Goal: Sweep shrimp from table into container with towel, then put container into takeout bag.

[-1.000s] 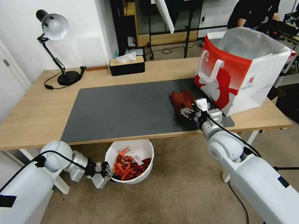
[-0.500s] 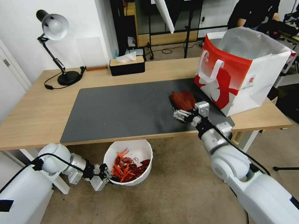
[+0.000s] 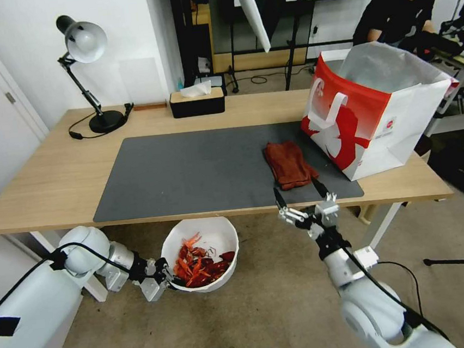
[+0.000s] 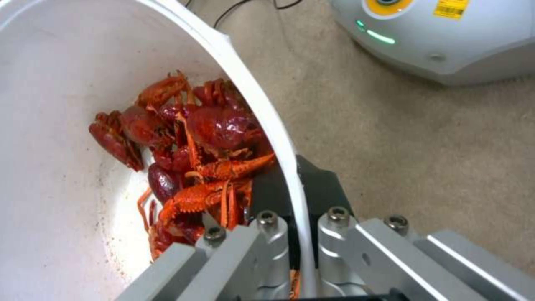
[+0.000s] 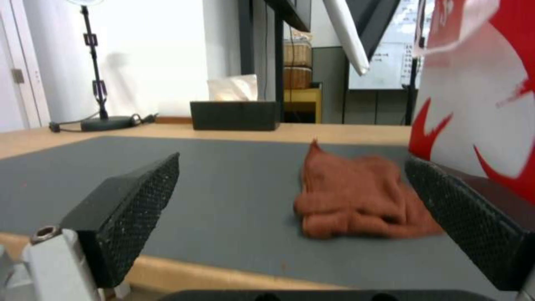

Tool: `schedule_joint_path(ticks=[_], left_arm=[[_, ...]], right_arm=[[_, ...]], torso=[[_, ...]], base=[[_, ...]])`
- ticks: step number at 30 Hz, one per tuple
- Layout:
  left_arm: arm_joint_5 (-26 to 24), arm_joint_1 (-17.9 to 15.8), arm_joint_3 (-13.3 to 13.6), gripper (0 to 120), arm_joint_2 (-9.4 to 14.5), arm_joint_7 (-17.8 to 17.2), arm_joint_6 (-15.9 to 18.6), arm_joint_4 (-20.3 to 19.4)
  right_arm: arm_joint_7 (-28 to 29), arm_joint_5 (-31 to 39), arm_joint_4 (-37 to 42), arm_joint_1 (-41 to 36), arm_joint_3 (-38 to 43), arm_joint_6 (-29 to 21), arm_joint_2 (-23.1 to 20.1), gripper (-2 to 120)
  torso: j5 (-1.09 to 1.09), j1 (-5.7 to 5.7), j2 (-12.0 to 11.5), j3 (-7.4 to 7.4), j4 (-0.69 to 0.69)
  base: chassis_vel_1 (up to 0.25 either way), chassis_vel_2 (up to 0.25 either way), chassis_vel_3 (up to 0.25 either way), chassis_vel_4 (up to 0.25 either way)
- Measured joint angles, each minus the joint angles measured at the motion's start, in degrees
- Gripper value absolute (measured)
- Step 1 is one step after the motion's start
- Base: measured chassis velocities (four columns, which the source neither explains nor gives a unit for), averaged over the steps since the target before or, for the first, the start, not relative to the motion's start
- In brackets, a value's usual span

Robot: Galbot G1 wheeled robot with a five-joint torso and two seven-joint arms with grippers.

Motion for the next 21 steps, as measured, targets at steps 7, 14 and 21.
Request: schedule_joint_path(ticks=[7,14,21], left_arm=[[3.74,4.11,-2.52,0,0.44,-0.72,-1.74,-3.75],[5.56,6.94,-3.62,0,0.62,-1.41,-2.66,-5.93],[7.96,12.13,-6.62,0,1.13,-2.42,-3.86,-9.57]], right_arm=[[1.37,-2.97,-0.41,-3.27,-0.08,1.06,1.15,100],[2.70,-4.78,-0.41,-5.18,0.06,1.50,1.60,100],[3.58,-5.56,-1.39,-8.67,1.02,3.16,2.53,100]], torso=[[0.00,0.00,-0.01,0.00,0.01],[0.00,0.00,-0.01,0.00,0.02],[0.00,0.00,-0.01,0.00,-0.01]], base=[[0.000,0.000,0.000,0.000],[0.000,0.000,0.000,0.000],[0.000,0.000,0.000,0.000]])
